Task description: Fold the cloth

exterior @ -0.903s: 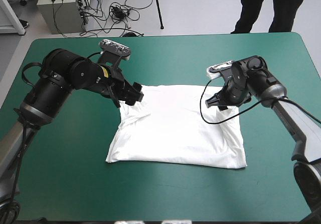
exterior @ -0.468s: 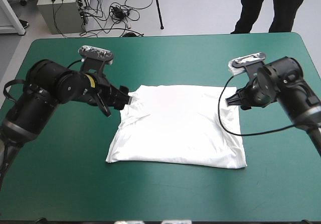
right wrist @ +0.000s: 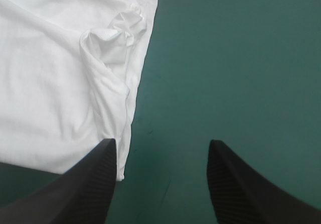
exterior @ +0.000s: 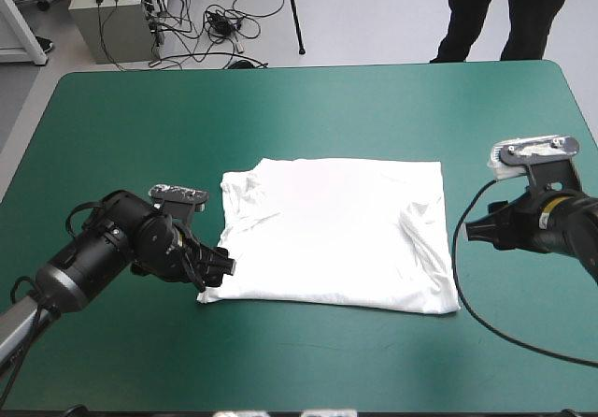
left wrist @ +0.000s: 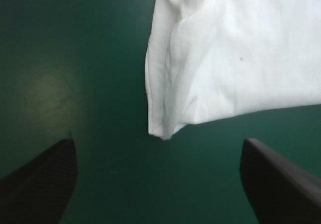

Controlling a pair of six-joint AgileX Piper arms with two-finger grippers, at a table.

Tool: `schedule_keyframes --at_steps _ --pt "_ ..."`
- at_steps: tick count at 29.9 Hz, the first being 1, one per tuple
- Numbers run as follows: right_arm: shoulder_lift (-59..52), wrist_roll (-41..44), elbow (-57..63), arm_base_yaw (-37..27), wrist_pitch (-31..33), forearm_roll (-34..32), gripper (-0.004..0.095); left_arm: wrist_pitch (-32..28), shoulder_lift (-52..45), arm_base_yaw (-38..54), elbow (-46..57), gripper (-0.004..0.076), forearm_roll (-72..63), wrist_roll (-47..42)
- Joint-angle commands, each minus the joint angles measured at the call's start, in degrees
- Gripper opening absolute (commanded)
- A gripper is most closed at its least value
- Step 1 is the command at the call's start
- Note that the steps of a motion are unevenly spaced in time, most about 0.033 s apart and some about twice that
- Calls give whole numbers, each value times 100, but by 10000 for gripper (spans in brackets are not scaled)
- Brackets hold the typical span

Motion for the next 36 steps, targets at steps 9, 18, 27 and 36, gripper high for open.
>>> schedule_keyframes --at_steps 9,18,27,36 --pt "-473 94 1021 5 -307 489 509 -1005 746 -15 427 637 35 -237" --pt "-598 14 1602 5 -460 778 510 -1164 1630 -15 427 637 -90 -94" --pt "-598 67 2074 5 -817 865 509 -1308 1911 -15 427 475 -504 241" --pt "-358 55 2946 5 -1524 1014 526 -1459 1911 -15 427 -7 -504 241"
